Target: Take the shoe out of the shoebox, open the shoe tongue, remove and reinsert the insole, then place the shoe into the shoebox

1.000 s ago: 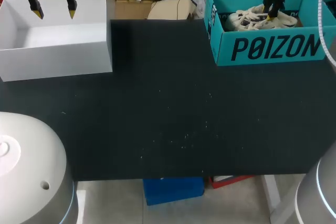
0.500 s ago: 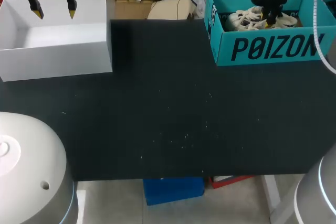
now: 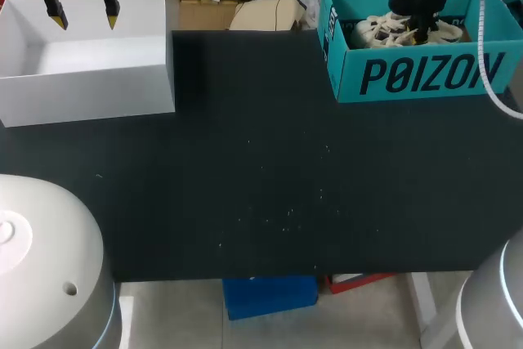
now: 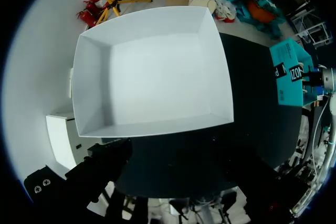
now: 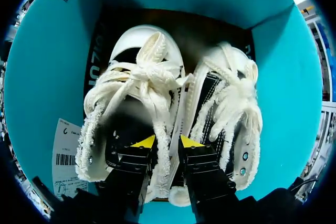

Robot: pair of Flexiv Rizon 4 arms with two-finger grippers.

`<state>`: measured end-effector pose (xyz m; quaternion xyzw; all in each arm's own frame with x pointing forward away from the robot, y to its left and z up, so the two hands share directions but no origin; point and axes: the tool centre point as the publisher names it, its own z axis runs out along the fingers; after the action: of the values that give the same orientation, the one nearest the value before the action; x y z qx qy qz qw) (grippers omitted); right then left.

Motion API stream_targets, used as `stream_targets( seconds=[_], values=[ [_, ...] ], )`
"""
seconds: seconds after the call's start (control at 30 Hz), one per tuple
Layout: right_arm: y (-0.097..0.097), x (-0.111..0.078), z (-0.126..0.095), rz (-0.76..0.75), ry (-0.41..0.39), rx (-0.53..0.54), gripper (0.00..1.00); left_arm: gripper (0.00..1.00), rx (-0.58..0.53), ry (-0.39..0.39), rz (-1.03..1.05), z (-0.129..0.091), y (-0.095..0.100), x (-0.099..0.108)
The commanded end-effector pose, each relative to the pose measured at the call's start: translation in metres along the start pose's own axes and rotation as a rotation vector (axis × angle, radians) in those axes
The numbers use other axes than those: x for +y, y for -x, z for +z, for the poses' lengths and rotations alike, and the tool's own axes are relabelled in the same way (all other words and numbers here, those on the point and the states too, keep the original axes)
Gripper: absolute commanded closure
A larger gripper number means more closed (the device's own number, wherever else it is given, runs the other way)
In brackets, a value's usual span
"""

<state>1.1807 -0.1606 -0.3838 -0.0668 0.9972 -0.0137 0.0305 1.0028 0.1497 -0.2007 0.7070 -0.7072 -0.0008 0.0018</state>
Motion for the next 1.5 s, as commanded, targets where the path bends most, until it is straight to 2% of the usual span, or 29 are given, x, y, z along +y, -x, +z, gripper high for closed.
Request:
stream_targets(
  seconds=[0.03,0.43,0.47,0.5,0.63,0.83,1.07,1.33,1.5],
  values=[
    [0.006,-0.003,0.008,0.004,-0.002,0.029,0.76,0.0,-0.001,0.001,0.0,0.0,0.0,0.0],
    [0.001,-0.009,0.023,0.022,-0.011,0.041,0.77,0.0,-0.001,0.001,0.0,0.0,0.0,0.0],
    [0.001,-0.009,0.024,0.022,-0.012,0.041,0.83,0.0,-0.001,0.001,0.0,0.0,0.0,0.0],
    [0.0,-0.009,0.024,0.024,-0.014,0.039,1.0,0.0,-0.001,0.001,0.0,0.0,0.0,0.0],
    [0.0,-0.01,0.021,0.037,-0.02,0.027,1.0,0.0,-0.001,0.001,0.0,0.0,0.0,0.0],
    [-0.003,-0.016,0.001,0.035,-0.029,0.049,1.0,0.0,-0.001,0.001,0.0,0.0,0.0,0.0],
    [-0.006,-0.022,-0.045,-0.007,-0.04,0.106,1.0,0.0,-0.001,0.001,0.0,0.0,0.0,0.0],
    [0.007,-0.028,-0.12,0.043,-0.084,0.065,1.0,0.0,-0.001,0.001,0.0,0.0,0.0,0.0],
    [0.006,-0.026,-0.168,0.073,-0.106,0.041,1.0,0.0,-0.001,0.001,0.0,0.0,0.0,0.0]
  ],
)
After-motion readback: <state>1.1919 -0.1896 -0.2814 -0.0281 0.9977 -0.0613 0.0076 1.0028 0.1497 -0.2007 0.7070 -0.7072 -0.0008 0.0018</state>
